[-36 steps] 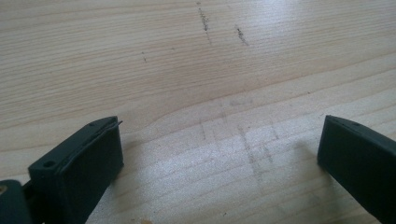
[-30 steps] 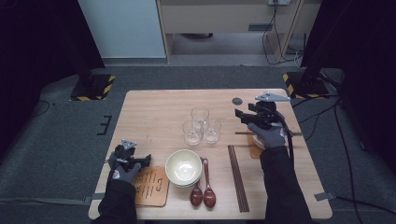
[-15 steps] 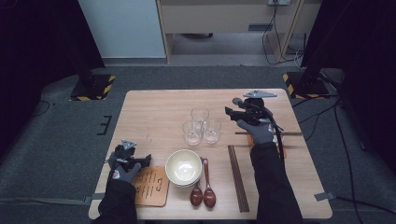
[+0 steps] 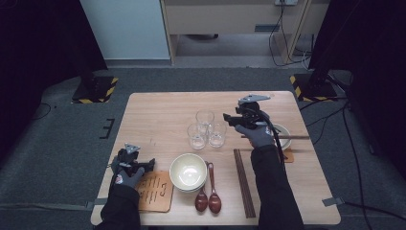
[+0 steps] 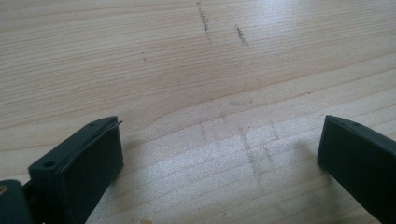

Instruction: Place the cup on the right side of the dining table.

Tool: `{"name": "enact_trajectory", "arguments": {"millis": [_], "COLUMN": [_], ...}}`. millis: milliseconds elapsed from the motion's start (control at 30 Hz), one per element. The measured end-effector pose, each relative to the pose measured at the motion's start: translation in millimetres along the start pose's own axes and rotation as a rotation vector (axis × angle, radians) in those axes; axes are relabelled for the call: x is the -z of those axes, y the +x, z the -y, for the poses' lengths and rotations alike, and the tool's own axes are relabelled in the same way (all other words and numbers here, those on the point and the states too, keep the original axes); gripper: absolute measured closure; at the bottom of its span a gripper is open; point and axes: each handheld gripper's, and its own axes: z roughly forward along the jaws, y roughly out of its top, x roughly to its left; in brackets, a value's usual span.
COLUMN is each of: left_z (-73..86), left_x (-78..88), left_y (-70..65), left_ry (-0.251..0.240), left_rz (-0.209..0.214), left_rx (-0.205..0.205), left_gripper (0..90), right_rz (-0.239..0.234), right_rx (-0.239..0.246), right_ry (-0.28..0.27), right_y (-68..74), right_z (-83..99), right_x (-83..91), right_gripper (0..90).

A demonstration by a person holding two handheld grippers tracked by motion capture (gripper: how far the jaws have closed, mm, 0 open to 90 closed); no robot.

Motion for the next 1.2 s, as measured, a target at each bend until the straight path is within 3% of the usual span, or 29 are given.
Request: {"name": "enact_trajectory", "arguments": {"millis": [333, 867, 1200], "left_z": [0.0, 0.0, 0.0], "left_x": [0.0, 0.0, 0.0], "left_y": [0.0, 0.0, 0.0], "left_ry": [0.000, 0.000, 0.000], "left_rz": [0.000, 0.000, 0.000], "left_rx": [0.000, 0.000, 0.000], "left_gripper": [0.0, 0.0, 0.0], "right_rz": [-0.019, -0.009, -0.001], "right_rx": [0.016, 0.025, 0.027], "right_ry": [0.030, 0.146, 0.227], "right_y": [4.1, 2.2, 3.0], "right_z": [-3.4, 17.8, 24.5], "right_x": [-21.4, -51.5, -61.8], "right_gripper": [41.4, 45.7, 56.1]}}
